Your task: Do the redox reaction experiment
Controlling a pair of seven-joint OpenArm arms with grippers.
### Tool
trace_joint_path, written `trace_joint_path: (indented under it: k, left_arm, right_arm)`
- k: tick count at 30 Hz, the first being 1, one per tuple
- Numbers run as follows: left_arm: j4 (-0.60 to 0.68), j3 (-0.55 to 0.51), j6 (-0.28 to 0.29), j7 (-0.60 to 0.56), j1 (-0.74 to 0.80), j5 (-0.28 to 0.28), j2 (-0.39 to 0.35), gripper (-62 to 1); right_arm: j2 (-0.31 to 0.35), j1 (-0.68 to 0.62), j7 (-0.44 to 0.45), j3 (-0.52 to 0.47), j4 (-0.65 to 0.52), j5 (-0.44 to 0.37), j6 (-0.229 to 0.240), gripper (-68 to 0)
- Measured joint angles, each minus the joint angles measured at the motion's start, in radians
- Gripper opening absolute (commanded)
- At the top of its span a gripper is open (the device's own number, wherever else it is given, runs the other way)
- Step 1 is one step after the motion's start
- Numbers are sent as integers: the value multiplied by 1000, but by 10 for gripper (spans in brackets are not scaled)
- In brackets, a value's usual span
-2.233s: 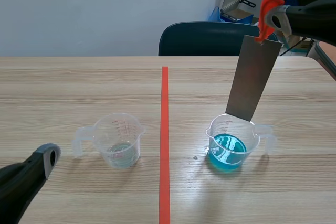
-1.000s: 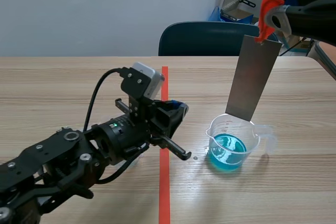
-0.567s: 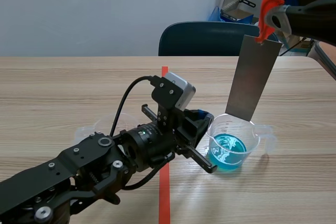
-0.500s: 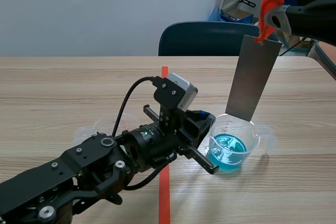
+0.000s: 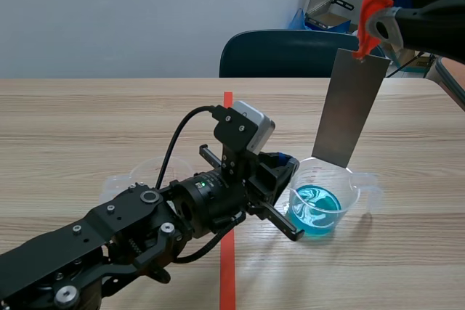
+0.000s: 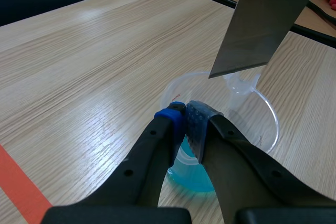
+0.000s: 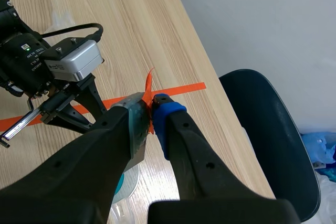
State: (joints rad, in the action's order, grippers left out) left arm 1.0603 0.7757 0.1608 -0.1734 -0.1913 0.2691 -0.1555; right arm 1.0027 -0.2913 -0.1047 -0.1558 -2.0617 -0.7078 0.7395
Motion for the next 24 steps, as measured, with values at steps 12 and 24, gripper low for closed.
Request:
trace_joint_path:
  k: [12,24]
  left_arm:
    - [306,-135,0,5,195,0,-210,-565]
    - [548,-125,-38,0,436,-41,-397,-53]
  right_arm:
    - [0,0,0,0,0,0,0,-667]
    - [0,0,0,0,0,0,0,-667]
